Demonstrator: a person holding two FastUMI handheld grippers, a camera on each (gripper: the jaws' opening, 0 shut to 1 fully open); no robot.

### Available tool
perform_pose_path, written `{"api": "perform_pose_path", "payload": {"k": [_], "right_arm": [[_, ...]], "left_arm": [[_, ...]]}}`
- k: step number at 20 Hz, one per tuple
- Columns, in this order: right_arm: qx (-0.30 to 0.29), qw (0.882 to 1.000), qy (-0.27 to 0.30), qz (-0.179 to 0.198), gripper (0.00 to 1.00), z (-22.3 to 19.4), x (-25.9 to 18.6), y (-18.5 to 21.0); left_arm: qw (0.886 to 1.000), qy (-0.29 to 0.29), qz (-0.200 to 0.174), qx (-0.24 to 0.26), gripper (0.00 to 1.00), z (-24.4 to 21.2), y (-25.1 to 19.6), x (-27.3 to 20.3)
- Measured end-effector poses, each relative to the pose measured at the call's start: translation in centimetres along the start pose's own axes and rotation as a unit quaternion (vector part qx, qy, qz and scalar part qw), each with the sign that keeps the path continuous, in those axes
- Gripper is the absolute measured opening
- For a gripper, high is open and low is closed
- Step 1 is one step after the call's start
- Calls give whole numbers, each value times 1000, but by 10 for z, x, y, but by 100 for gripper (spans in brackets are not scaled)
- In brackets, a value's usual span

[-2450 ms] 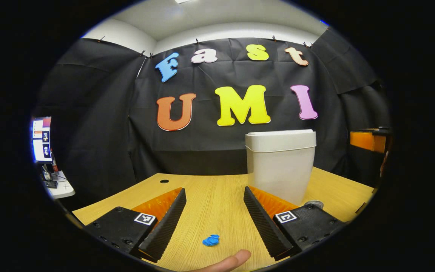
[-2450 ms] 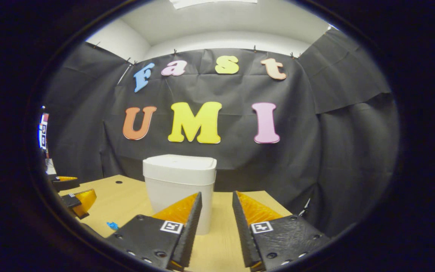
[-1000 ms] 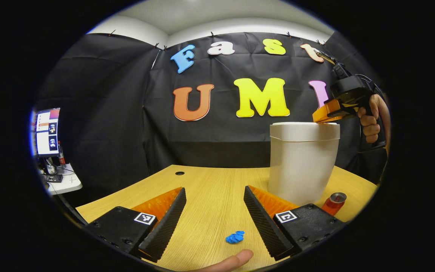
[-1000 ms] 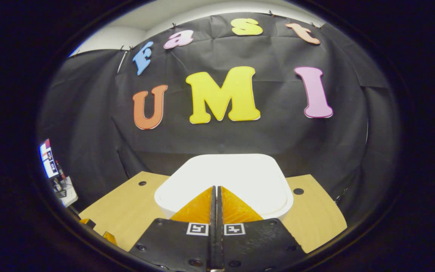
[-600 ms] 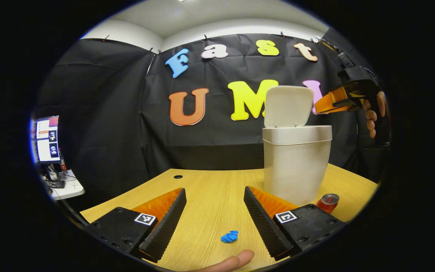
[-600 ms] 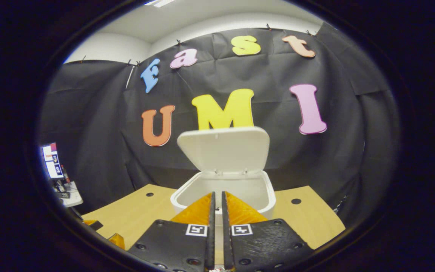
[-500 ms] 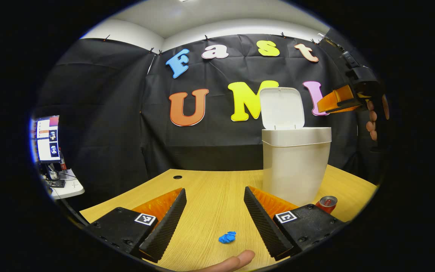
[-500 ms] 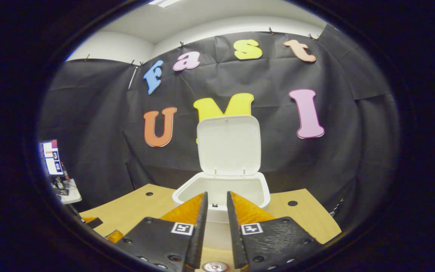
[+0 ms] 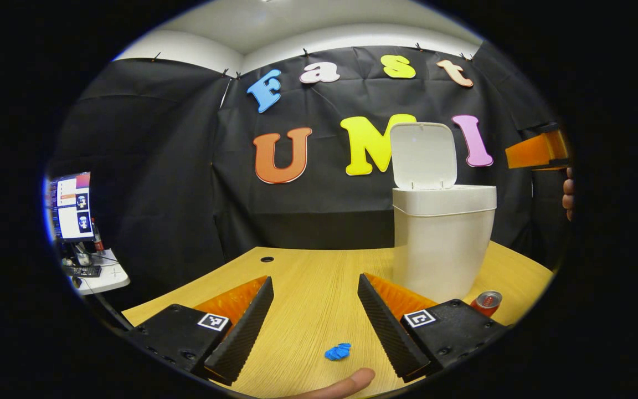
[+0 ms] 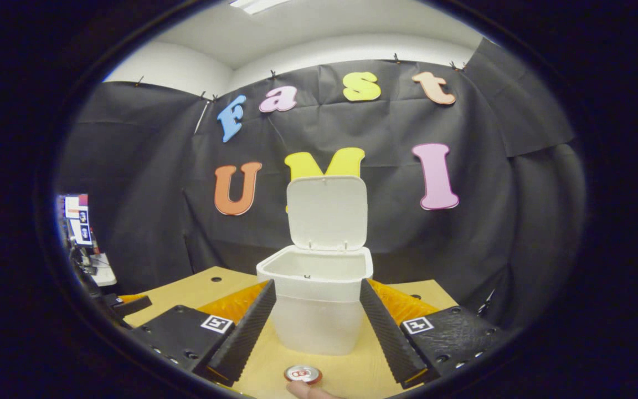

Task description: Press the lid of the desktop garbage bin to open it, pick up the crumpled paper on the desktop and throw it into the bin, then pick up the pop can on the desktop and drop it into the bin, and finally close the garbage bin lid.

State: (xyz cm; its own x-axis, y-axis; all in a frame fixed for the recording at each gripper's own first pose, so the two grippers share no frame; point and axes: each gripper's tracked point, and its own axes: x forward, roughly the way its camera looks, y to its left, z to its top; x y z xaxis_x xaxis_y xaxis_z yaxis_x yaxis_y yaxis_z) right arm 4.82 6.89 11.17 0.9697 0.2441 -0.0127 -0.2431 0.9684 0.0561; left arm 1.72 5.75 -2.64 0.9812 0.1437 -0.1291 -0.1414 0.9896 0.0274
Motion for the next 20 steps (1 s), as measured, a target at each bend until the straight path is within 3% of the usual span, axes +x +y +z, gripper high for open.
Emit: {"api": "perform_pose_path", "payload": {"k": [6, 13, 18, 20], "right_arm": [[-20, 1000, -3, -12, 95, -23, -19, -19], [27, 999, -16, 25, 96, -56, -55, -14], [-9, 1000, -11, -27, 94, -91, -69, -45], [-40, 998, -3, -50, 92, -111, -71, -57]], "left_arm": [[998, 55, -31, -17, 99, -35, -5, 9], [990, 128, -58, -10, 99, -94, -14, 12], [979, 181, -97, 1, 96, -136, -34, 12], [969, 209, -129, -1, 92, -157, -49, 14]]}}
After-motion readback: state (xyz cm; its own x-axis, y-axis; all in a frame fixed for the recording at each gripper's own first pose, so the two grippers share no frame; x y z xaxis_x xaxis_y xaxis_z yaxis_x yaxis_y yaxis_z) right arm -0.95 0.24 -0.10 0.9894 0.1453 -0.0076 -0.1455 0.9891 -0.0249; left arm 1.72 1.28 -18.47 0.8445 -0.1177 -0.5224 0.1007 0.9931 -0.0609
